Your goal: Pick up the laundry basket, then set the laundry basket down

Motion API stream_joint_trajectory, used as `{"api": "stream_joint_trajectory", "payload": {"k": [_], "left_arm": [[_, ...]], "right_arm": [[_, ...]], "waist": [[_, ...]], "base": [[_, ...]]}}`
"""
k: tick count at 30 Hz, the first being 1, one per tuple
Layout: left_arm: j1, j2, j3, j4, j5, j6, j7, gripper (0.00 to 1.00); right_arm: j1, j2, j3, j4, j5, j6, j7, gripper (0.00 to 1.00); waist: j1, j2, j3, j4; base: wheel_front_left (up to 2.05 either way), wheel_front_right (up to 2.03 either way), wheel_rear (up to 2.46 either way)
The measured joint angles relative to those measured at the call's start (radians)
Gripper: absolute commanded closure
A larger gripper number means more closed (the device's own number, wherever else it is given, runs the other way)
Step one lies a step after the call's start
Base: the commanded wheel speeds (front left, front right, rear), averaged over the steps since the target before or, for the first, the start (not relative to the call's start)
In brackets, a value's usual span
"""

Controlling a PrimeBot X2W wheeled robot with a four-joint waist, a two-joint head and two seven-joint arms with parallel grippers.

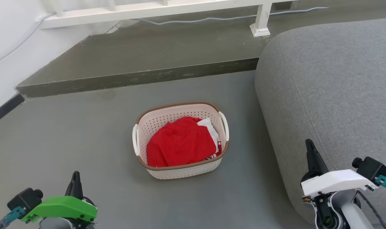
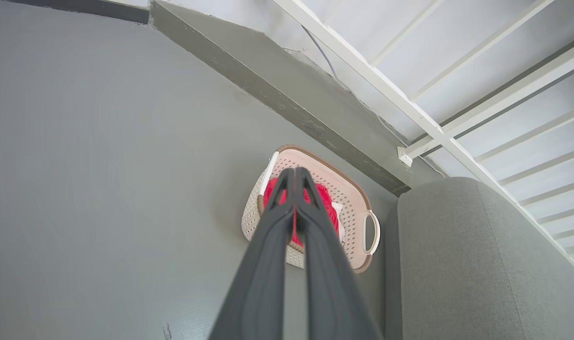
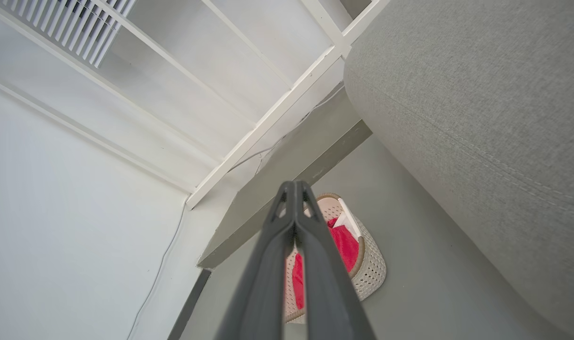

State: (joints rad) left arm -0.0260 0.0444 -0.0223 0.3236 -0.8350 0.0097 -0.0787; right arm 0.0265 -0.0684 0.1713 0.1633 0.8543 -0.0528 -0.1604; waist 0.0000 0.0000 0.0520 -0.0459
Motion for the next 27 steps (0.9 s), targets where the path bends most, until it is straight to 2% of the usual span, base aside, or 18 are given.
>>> {"api": "stream_joint_trajectory", "payload": {"k": [27], "left_arm": [[-0.010,-0.002,0.044,-0.015,-0.290,-0.048,0.078,1.00]], "right_arm": [[-0.019,-0.022,-0.069,0.025,0.328,0.058,0.066,1.00]], "waist": [[0.0000,0.0000,-0.019,0.018]], "base": [[0.00,0.00,0.00]]}}
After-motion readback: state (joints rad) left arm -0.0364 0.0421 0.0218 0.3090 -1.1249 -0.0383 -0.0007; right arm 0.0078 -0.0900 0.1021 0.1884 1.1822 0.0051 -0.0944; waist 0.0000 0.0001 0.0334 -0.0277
